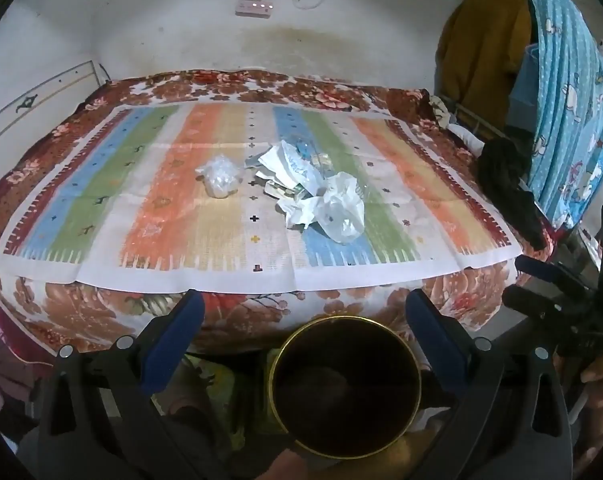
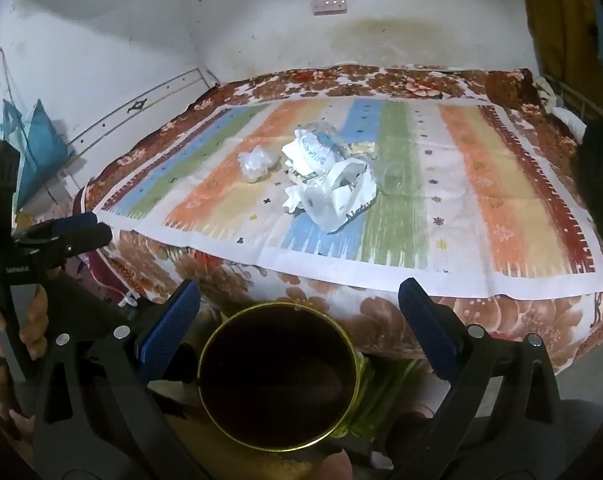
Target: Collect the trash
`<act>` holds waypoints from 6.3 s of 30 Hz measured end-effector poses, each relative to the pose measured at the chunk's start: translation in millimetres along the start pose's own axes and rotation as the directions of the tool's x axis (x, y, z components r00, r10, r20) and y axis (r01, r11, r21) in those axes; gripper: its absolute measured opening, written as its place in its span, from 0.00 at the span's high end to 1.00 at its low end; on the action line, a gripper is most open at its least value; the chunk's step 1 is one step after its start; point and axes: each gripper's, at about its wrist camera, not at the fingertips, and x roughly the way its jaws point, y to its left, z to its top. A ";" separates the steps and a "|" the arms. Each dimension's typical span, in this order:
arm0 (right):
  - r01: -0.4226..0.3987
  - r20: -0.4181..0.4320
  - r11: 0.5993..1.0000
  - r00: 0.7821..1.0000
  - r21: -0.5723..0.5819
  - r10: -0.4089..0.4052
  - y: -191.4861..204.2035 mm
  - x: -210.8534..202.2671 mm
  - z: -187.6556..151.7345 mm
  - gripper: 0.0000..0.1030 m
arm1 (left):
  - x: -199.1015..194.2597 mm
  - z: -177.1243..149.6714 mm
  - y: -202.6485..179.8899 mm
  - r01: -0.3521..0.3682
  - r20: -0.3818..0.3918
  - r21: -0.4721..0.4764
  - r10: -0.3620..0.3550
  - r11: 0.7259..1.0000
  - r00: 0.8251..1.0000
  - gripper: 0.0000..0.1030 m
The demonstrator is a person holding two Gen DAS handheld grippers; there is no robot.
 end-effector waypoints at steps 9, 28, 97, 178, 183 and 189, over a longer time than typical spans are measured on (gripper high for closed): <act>0.027 -0.012 1.000 1.000 0.015 -0.026 -2.7 4.5 0.4 0.08 | 1.5 -2.0 0.2 0.048 -0.008 0.012 -0.048 0.999 0.999 0.05; 0.019 -0.035 1.000 0.999 -0.005 -0.019 0.2 6.9 0.7 0.08 | 7.6 -1.6 -14.3 0.024 -0.017 0.070 -0.023 0.997 1.000 0.05; 0.090 -0.178 0.992 0.981 0.085 -0.074 -40.8 145.2 124.2 0.08 | 138.7 140.1 46.9 -0.271 -0.138 0.030 0.272 0.962 0.952 0.06; 0.106 -0.323 0.966 0.946 0.238 -0.024 -66.7 224.9 164.7 0.92 | 233.0 171.1 115.7 -0.206 -0.324 -0.218 0.128 0.954 0.937 0.69; 0.095 -0.298 0.972 0.954 0.214 -0.027 -61.1 201.9 155.8 0.92 | 211.6 163.1 92.3 -0.164 -0.311 -0.166 0.107 0.972 0.944 0.69; 0.078 -0.267 0.976 0.963 0.202 -0.022 -52.2 178.0 144.9 0.92 | 188.1 156.1 79.0 -0.136 -0.286 -0.152 0.088 0.979 0.954 0.69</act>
